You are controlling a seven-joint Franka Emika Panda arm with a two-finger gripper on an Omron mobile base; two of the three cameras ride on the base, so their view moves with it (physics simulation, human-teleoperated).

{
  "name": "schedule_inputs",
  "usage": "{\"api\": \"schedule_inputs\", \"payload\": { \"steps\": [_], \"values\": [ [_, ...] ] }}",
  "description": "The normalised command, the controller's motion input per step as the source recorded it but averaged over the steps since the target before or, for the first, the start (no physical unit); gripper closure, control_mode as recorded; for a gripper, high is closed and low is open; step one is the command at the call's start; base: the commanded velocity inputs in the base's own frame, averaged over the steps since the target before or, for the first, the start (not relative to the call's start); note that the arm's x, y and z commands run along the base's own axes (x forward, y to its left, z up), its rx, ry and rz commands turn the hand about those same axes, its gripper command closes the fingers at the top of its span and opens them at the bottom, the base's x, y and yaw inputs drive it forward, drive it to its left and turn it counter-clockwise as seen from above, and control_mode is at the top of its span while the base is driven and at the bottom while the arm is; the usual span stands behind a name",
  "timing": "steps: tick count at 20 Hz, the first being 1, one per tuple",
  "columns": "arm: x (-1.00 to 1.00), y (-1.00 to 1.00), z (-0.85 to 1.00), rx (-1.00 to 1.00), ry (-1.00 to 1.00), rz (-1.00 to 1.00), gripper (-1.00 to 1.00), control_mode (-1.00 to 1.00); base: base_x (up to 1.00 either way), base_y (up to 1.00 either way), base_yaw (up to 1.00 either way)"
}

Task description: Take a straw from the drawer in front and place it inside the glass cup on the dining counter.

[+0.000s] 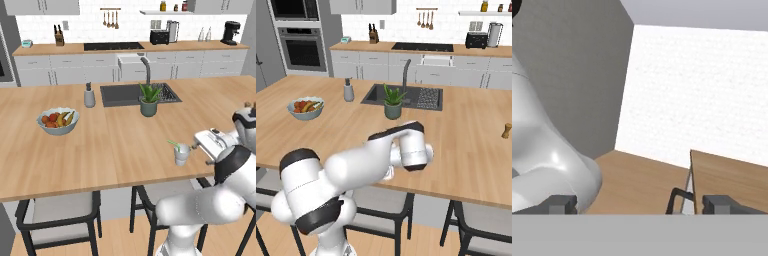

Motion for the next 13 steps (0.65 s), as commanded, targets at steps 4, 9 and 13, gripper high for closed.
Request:
{"api": "schedule_inputs", "payload": {
  "steps": [4,9,13],
  "values": [
    [-0.19,0.00,0.00,0.00,0.01,0.00,-1.00,-1.00,0.00,0.00,0.00],
    [-0.24,0.00,0.00,0.00,0.00,0.00,-1.00,-1.00,0.00,0.00,0.00],
    [-0.29,0.00,0.00,0.00,0.00,0.00,-1.00,-1.00,0.00,0.00,0.00]
  ]
}}
